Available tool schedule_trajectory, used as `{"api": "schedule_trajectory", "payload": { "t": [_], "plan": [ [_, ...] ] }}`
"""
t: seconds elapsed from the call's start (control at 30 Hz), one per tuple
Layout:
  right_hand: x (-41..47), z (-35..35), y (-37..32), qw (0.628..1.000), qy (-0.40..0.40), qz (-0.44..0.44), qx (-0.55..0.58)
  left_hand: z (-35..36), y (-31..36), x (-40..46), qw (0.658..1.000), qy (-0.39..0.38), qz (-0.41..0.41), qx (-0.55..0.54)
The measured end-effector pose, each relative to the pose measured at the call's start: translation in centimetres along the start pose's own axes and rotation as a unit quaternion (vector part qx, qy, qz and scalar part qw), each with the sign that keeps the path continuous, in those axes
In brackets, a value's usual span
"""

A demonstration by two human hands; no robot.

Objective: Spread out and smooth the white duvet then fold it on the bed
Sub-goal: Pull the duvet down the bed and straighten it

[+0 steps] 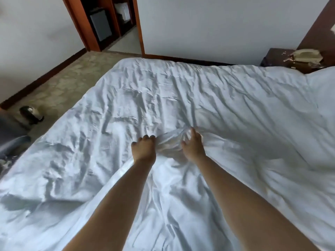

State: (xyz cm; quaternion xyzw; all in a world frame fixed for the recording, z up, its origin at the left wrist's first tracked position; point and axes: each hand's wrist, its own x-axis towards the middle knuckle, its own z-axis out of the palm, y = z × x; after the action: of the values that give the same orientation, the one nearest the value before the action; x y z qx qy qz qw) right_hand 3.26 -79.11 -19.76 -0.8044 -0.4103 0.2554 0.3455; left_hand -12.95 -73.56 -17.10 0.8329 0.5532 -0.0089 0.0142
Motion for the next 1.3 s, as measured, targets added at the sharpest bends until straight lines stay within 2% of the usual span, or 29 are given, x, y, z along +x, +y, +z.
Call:
{"api": "schedule_trajectory", "payload": {
  "t": [0.1,0.2,0.3,0.4,0.5,0.6,0.67,0.73,0.87,0.93,0.97,1.03,1.1,1.2,1.3],
  "plan": [
    [0.1,3.8,2.5,0.994,-0.092,0.043,-0.042,4.2,-0.8,1.4,0.997,-0.076,0.018,-0.023],
    [-0.9,7.0,3.4,0.989,-0.129,0.042,-0.057,6.7,-2.6,1.4,0.990,-0.119,0.019,-0.074],
    [-2.7,9.2,3.3,0.988,-0.118,0.016,-0.102,7.7,-4.6,0.5,0.985,-0.118,0.032,-0.120],
    [-4.3,10.2,2.1,0.985,-0.074,0.022,-0.151,7.8,-6.8,-1.7,0.984,-0.097,0.030,-0.147],
    [-7.5,11.0,-0.2,0.983,-0.001,0.024,-0.181,7.5,-10.0,-5.4,0.970,-0.167,-0.001,-0.179],
    [-12.2,12.5,-2.4,0.974,-0.019,0.063,-0.217,7.5,-13.6,-9.5,0.936,-0.253,-0.027,-0.242],
    [-15.6,14.0,-3.8,0.974,-0.084,0.101,-0.184,7.3,-16.0,-11.4,0.910,-0.280,-0.037,-0.304],
    [-18.8,15.9,-4.9,0.974,-0.120,0.139,-0.133,6.7,-18.0,-12.0,0.900,-0.273,-0.034,-0.338],
    [-24.0,19.6,-6.2,0.968,-0.065,0.233,-0.062,4.5,-20.6,-12.3,0.926,-0.205,0.037,-0.315],
    [-25.5,21.2,-6.1,0.960,-0.034,0.275,-0.034,4.4,-21.5,-12.5,0.921,-0.211,0.046,-0.324],
    [-25.9,21.9,-5.9,0.954,-0.013,0.299,-0.015,4.7,-22.0,-12.7,0.909,-0.241,0.044,-0.336],
    [-26.0,23.1,-5.4,0.938,0.009,0.346,-0.016,5.2,-22.6,-13.1,0.866,-0.356,0.053,-0.347],
    [-25.2,24.0,-5.0,0.920,0.023,0.388,-0.056,6.1,-23.0,-13.0,0.846,-0.439,0.115,-0.280],
    [-23.5,25.3,-5.4,0.901,0.052,0.429,-0.043,7.0,-23.6,-12.3,0.835,-0.478,0.165,-0.216],
    [-22.5,26.7,-5.5,0.880,0.042,0.467,-0.080,8.1,-23.8,-11.3,0.809,-0.528,0.159,-0.202]
  ]
}}
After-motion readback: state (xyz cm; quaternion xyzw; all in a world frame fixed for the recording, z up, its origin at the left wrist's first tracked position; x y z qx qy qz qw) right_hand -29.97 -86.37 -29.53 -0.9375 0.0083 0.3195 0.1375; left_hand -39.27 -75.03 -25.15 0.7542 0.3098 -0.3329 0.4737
